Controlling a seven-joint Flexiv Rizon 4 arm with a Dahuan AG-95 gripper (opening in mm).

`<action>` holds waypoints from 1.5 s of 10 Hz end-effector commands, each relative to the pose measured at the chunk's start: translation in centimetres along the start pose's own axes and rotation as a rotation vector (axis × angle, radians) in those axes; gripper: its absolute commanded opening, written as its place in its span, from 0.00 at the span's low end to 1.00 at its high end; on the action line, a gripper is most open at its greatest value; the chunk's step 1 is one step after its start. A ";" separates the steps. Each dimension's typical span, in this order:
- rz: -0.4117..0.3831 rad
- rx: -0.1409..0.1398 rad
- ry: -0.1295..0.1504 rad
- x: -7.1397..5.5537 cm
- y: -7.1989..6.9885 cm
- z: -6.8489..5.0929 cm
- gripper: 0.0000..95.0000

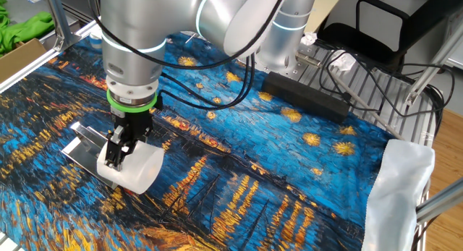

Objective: Put the toilet paper on its holder

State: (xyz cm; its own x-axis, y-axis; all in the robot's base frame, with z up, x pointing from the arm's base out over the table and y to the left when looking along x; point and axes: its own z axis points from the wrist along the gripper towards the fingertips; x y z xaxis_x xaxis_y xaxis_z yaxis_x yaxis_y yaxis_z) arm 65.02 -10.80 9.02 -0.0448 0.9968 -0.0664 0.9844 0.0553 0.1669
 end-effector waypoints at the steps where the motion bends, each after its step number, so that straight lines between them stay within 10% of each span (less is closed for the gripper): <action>1: -0.005 0.001 -0.012 0.0 -0.1 0.1 0.00; 15: -0.049 0.135 -0.023 0.0 0.0 0.0 0.00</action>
State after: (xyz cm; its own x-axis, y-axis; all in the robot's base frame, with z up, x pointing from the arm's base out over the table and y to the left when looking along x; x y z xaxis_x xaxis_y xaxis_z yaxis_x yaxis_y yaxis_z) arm 65.00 -10.79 9.03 -0.0916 0.9912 -0.0955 0.9951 0.0948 0.0292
